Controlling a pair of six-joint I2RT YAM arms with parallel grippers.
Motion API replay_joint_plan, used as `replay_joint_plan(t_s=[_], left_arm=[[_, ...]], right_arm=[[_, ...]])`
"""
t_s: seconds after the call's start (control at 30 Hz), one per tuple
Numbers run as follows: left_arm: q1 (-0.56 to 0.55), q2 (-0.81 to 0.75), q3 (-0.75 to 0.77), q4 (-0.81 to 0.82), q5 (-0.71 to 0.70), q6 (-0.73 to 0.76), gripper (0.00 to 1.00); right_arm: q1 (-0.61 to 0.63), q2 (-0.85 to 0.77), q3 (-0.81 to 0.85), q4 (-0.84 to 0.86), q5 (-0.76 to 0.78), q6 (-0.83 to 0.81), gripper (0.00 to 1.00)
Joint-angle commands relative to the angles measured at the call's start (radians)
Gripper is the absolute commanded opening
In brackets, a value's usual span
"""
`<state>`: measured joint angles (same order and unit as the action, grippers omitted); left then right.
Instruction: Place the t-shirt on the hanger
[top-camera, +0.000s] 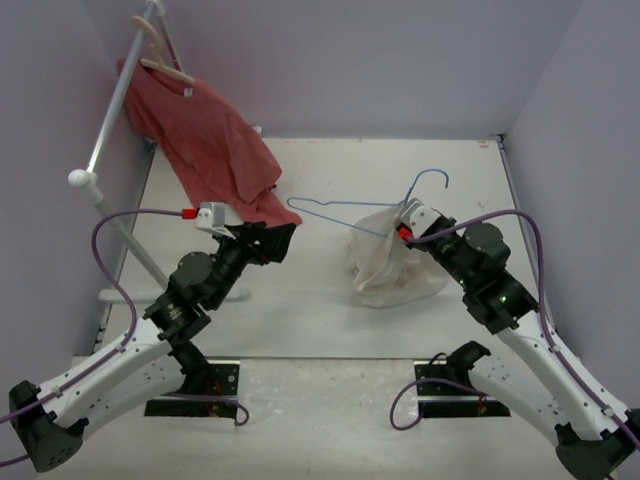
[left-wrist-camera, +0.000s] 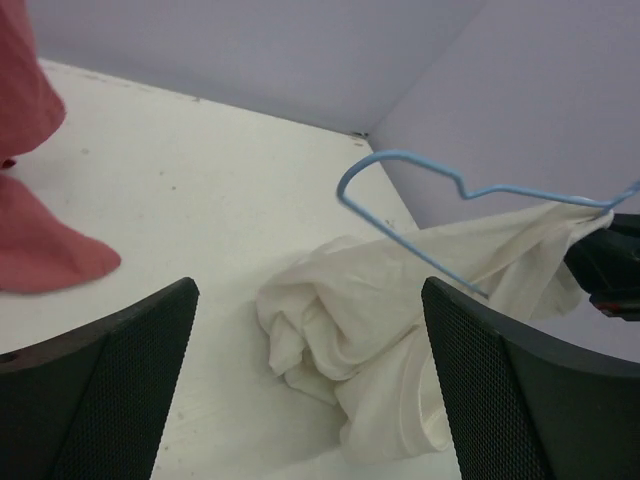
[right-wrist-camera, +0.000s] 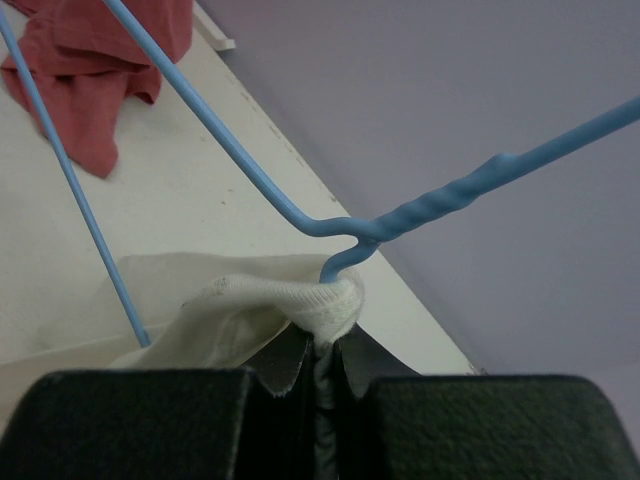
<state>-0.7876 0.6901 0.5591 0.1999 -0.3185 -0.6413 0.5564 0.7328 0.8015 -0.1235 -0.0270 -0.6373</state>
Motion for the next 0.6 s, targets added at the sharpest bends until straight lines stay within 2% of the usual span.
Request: replay_joint_plan(t_s=[0.0, 0.03, 0.13, 0.2, 0.23, 0.27, 0.33, 0.43, 0.57], left_arm=[[-0.004, -0.1, -0.098, -0.104, -0.095, -0.197, 0.94], [-0.004, -0.11, -0.121, -0.075, -0.071, -0.196, 0.94], [-0.004, -0.091, -0.187, 0.166, 0.122, -0.162, 0.88], [-0.006, 0.008, -0.202, 0.285, 0.308, -0.186, 0.78], [-0.008, 0.081, -0.197, 0.337, 0.351, -0.21, 0.77], [-0.011, 0.085, -0.197, 0.34, 0.386, -0.212, 0.77], [-0.048, 0.195, -0.165, 0.389, 0.414, -0.223, 0.82], [-0.134, 0.308, -0.149, 0.447, 0.368, -0.231, 0.91], [-0.194, 0.422, -0.081, 0.454, 0.36, -0.234, 0.91]], right_arm=[[0.002, 0.016, 0.033, 0.111, 0.117, 0.017, 0.0], [0.002, 0.018, 0.032, 0.115, 0.122, 0.02, 0.0], [0.004, 0.016, 0.035, 0.117, 0.125, 0.036, 0.0], [0.004, 0.019, 0.056, 0.105, 0.112, 0.046, 0.0], [0.004, 0.017, 0.059, 0.102, 0.107, 0.05, 0.0], [0.004, 0.016, 0.063, 0.102, 0.111, 0.05, 0.0], [0.004, 0.011, 0.074, 0.092, 0.113, 0.05, 0.0], [0.005, 0.01, 0.094, 0.064, 0.11, 0.045, 0.0], [0.004, 0.013, 0.1, 0.054, 0.116, 0.037, 0.0]])
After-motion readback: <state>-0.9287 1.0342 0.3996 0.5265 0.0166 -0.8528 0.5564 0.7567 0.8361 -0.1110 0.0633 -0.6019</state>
